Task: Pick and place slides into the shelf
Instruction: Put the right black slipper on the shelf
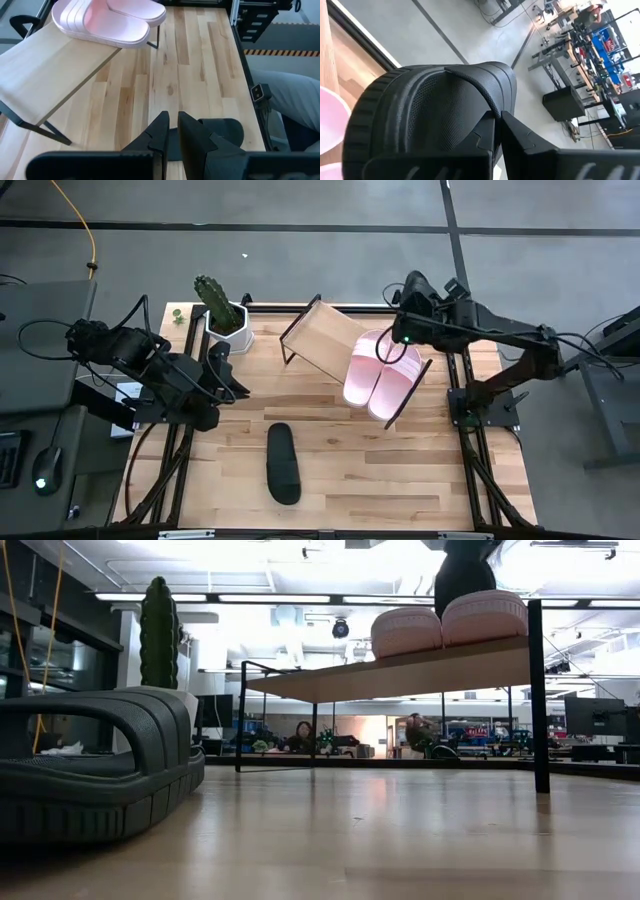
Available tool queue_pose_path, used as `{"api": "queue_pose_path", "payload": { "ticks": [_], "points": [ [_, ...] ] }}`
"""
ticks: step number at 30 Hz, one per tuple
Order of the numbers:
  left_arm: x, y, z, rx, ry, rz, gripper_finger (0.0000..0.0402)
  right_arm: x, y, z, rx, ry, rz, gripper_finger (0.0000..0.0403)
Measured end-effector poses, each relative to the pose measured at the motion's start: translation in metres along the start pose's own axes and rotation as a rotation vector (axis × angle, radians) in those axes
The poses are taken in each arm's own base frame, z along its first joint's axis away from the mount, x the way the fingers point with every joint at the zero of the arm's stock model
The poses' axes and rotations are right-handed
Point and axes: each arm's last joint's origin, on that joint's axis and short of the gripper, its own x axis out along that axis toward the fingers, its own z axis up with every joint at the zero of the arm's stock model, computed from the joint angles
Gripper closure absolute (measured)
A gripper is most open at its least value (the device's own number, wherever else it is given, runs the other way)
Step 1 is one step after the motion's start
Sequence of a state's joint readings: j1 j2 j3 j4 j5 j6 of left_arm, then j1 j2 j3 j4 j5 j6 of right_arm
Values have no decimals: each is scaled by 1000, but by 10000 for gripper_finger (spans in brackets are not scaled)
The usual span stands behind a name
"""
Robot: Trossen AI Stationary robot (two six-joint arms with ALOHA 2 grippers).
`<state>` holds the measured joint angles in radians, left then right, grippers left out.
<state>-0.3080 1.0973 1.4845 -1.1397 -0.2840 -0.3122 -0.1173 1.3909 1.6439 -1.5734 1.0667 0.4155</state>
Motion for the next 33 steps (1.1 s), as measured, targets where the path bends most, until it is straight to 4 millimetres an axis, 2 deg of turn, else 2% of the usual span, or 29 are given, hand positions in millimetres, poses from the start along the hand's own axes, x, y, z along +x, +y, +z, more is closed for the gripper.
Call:
{"api": "queue_pose_path", "payload": {
  "ticks": [4,23,33],
  "points": [
    [0,-1,4,-12,-38,-13,371,6,8,0,-6,12,-27,403],
    [6,-3,5,9,-27,-9,371,20,64,40,-93,40,-45,403],
    [11,-5,6,16,-11,-4,371,5,92,53,-104,-9,-6,403]
  ]
}}
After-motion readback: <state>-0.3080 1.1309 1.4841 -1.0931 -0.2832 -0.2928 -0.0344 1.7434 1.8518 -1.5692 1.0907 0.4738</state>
